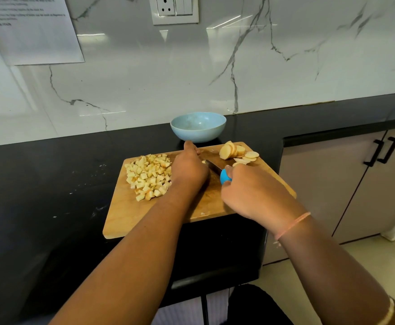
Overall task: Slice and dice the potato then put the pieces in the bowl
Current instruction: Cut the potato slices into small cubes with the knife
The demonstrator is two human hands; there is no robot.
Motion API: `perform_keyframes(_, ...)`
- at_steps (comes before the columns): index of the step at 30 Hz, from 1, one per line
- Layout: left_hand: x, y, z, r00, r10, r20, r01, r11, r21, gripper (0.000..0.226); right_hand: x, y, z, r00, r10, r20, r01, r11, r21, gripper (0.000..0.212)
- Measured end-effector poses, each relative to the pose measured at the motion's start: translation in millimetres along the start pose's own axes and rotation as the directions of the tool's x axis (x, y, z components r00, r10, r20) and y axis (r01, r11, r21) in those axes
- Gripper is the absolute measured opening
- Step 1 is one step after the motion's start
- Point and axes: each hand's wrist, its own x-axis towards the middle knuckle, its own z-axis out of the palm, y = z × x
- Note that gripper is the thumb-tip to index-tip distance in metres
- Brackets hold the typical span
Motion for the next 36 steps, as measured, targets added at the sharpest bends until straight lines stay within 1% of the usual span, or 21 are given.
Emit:
perform_keyframes(3,0.1,-0.7,1.1,1.000,-0.013,0.006,0.014,1.000,-0.013,0.032,-14.5,8.5,-5.6,1.000,0.013,0.025,-0.013,1.000,0.020,0.040)
perform_keyframes(6,0.3,-4.9,0.7,1.000,-0.023,0.003,0.023,0.999,-0.044,0.028,-19.0,14.1,-13.2,1.000,0.005,0.014,-0.005,1.000,0.023,0.039)
perform_keyframes(10,0.7,-9.3,-3.4,0.999,-0.052,-0.008,0.051,0.996,-0.079,0.024,-11.6,10.5,-15.3,0.996,-0.033,-0.084,0.038,0.998,0.058,0.037)
perform_keyframes(12,1.2,-9.2,-4.0,0.998,-0.069,-0.012,0.067,0.994,-0.084,0.025,-6.2,4.6,-13.0,0.994,-0.046,-0.102,0.052,0.997,0.054,0.039)
perform_keyframes(17,1.4,-9.0,-2.0,0.995,-0.088,-0.042,0.083,0.991,-0.106,0.023,10.2,-6.2,-0.2,0.998,-0.032,-0.046,0.034,0.999,0.036,0.041)
perform_keyframes(21,-1.2,-7.4,-3.0,0.995,-0.084,-0.053,0.079,0.992,-0.097,0.020,7.1,-7.0,5.7,0.999,-0.031,-0.016,0.031,0.999,-0.008,0.041)
perform_keyframes(26,-3.0,-4.8,-3.3,0.996,-0.075,-0.053,0.071,0.994,-0.077,0.026,-13.3,2.9,-4.4,0.998,-0.042,0.043,0.043,0.999,-0.020,0.040)
perform_keyframes(28,-4.0,-4.7,-1.9,0.996,-0.069,-0.057,0.065,0.995,-0.070,0.026,-19.0,8.7,-9.3,0.998,-0.037,0.042,0.037,0.999,0.001,0.039)
perform_keyframes(29,-4.4,-4.8,-1.6,0.996,-0.062,-0.061,0.058,0.996,-0.069,0.026,-19.2,11.9,-11.4,0.999,-0.036,0.016,0.036,0.999,0.015,0.038)
perform_keyframes(32,-4.6,-6.7,-5.3,0.991,-0.019,-0.132,0.008,0.996,-0.086,0.024,-12.4,18.2,-11.7,0.992,-0.002,-0.126,0.008,0.999,0.047,0.033)
perform_keyframes(33,-3.7,-8.3,-7.4,0.986,-0.004,-0.165,-0.013,0.995,-0.102,0.023,-10.1,17.9,-9.9,0.990,0.012,-0.143,-0.005,0.999,0.049,0.033)
perform_keyframes(36,-1.0,-12.0,-13.3,0.974,0.008,-0.227,-0.041,0.989,-0.141,0.024,-5.8,9.8,-0.1,0.996,0.000,-0.091,0.000,1.000,0.003,0.031)
